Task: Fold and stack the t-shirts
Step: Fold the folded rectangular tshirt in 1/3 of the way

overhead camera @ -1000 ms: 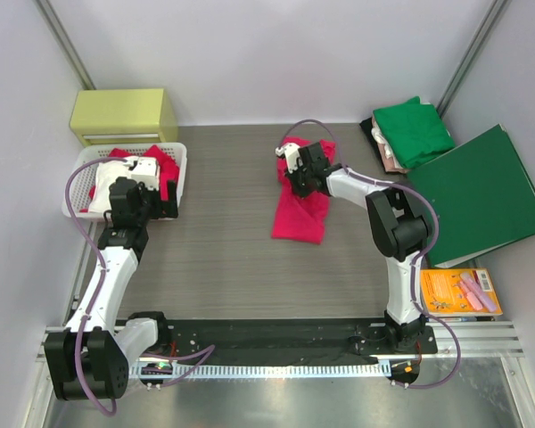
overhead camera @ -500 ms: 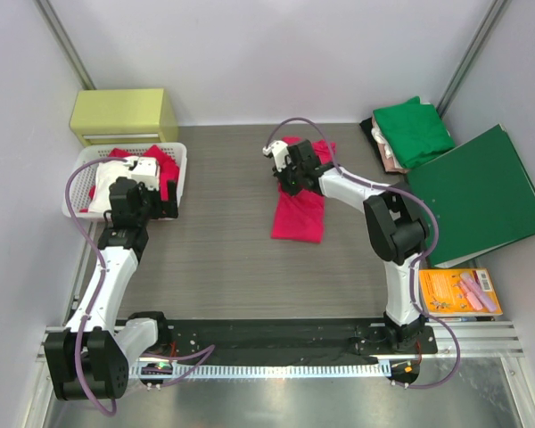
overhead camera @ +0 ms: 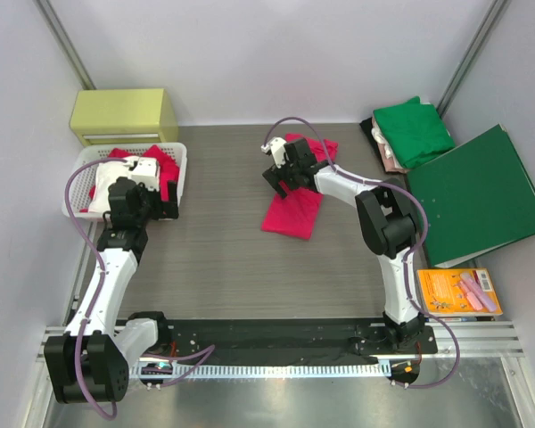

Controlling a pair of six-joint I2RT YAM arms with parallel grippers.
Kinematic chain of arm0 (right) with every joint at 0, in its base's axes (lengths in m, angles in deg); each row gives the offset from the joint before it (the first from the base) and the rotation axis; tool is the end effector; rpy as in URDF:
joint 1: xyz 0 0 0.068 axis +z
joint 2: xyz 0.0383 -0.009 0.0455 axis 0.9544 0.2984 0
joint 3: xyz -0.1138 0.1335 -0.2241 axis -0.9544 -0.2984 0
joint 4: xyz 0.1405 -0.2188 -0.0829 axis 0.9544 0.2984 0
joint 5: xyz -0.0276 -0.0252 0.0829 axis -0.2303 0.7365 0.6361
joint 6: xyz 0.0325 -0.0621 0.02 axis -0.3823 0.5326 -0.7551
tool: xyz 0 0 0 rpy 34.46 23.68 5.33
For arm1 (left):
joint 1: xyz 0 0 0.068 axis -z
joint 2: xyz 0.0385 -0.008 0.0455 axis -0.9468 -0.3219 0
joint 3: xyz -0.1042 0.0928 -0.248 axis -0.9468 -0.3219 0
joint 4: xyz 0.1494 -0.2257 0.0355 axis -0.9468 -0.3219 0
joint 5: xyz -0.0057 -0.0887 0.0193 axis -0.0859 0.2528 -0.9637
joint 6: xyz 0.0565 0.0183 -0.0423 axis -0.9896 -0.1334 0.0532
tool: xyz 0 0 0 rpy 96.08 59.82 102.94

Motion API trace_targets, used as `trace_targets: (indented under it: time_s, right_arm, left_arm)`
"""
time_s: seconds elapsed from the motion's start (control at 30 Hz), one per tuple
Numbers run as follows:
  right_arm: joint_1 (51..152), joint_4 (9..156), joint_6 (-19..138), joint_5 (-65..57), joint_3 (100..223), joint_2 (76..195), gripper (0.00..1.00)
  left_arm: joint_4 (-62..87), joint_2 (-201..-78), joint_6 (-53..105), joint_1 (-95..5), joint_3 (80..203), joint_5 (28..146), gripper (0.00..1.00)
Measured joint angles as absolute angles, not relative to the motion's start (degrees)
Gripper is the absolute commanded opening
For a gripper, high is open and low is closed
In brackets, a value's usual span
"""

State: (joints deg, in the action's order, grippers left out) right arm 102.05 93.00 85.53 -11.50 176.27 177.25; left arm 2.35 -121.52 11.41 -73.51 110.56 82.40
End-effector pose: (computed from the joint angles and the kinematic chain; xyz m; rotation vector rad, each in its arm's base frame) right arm 0.4506 0.2545 0.1653 -0.9643 2.1228 0.0963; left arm 0.2585 0.0061 0.2768 0.0640 1.9893 -0.0033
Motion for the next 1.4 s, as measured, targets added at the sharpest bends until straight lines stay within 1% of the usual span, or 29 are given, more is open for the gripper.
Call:
trace_targets:
  time_s: [0.27,0.5,0.53,0.57,0.6,0.7,0.83,1.0,1.2,1.4]
  right_arm:
    - [102.05,86.79,85.58,-16.33,166.59,171.94,1.0]
    - [102.05,83.27,85.49,-18.52,159.55,161.87,1.0]
    - [102.07,83.36,85.45,-18.76,159.29,160.38,0.96]
    - [102.05,83.36,85.38,-19.11,159.26,159.16,0.69]
    - [102.05,83.62,85.25,-19.59,159.26,157.76,0.02]
    - [101.96,85.2,83.98,-20.44,158.91,154.83,0.01]
    - [101.32,87.51,80.97,-20.24,155.09,150.04,0.01]
    - [100.17,91.36,77.82,-18.25,153.17,150.37,0.01]
    - [99.23,92.87,75.35,-15.68,153.97,156.71,0.01]
    - [98.92,93.87,74.17,-12.4,160.49,168.27,0.01]
  left_arm:
    - [1.91,-121.52,11.43,-73.51,110.56,83.21,1.0]
    - [1.54,-121.58,11.45,-73.51,110.56,83.56,1.0]
    - [1.52,-121.6,11.47,-73.51,110.56,83.67,1.0]
    - [1.48,-121.6,11.47,-73.51,110.56,83.75,1.0]
    - [1.43,-121.6,11.47,-73.51,110.56,83.75,1.0]
    - [1.41,-121.6,11.47,-73.51,110.56,83.77,1.0]
    - [1.41,-121.6,11.52,-73.51,110.56,84.15,1.0]
    - [1.37,-121.6,11.67,-73.51,110.56,84.36,1.0]
    - [1.34,-121.6,11.67,-73.51,110.56,84.36,1.0]
    - [1.21,-121.6,11.67,-73.51,110.6,84.36,1.0]
